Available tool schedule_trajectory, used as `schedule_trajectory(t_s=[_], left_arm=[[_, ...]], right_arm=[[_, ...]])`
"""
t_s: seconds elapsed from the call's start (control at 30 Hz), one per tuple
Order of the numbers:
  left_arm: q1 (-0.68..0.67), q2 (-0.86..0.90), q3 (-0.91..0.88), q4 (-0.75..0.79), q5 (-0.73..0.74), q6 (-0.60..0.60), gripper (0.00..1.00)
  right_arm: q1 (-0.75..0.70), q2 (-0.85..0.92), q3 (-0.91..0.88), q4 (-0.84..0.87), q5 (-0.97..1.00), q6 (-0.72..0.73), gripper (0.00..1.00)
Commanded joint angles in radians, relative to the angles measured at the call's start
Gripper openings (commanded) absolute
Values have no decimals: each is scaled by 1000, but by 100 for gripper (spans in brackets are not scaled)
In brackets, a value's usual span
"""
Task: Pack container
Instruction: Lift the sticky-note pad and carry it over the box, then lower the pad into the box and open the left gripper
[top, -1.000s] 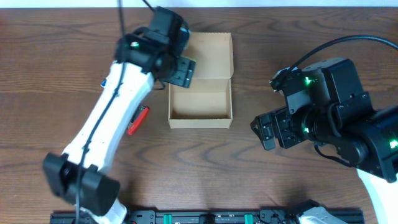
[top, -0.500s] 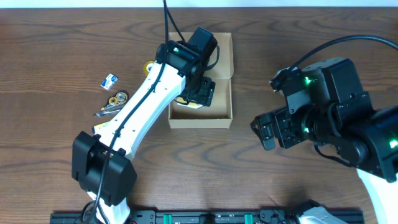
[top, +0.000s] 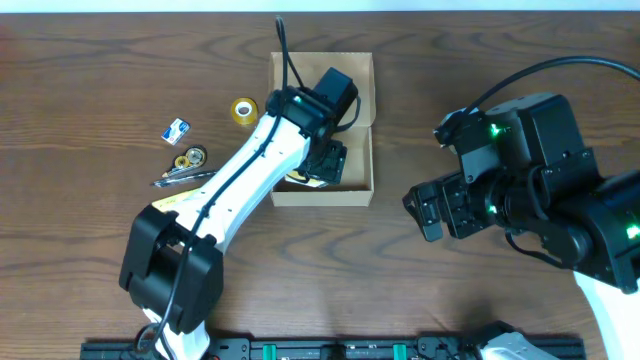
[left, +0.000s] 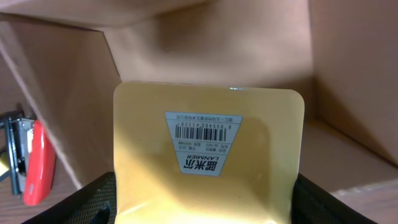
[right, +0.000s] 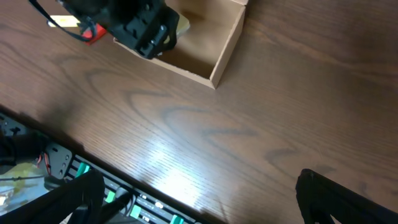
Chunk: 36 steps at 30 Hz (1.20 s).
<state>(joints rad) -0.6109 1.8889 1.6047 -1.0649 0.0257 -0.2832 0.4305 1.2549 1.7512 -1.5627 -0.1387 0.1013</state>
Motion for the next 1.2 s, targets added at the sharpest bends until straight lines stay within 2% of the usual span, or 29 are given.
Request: schedule_trajectory(t_s=[0.0, 0.27, 0.43, 0.73, 1.17], left_arm=[[2, -8, -49, 35, -27, -18, 38], [2, -5, -112, 132, -35, -49, 41], [2, 8, -113, 138, -90, -99, 41], [1, 51, -117, 138, -88, -100, 41], [2, 69, -117, 146, -65, -137, 47]], right_arm=[[-5, 1, 2, -1, 3, -13, 99], [-5, 1, 2, -1, 3, -13, 99], [-5, 1, 2, -1, 3, -13, 99], [-5, 1, 2, -2, 4, -13, 99], [-5, 1, 2, -1, 4, -13, 99]])
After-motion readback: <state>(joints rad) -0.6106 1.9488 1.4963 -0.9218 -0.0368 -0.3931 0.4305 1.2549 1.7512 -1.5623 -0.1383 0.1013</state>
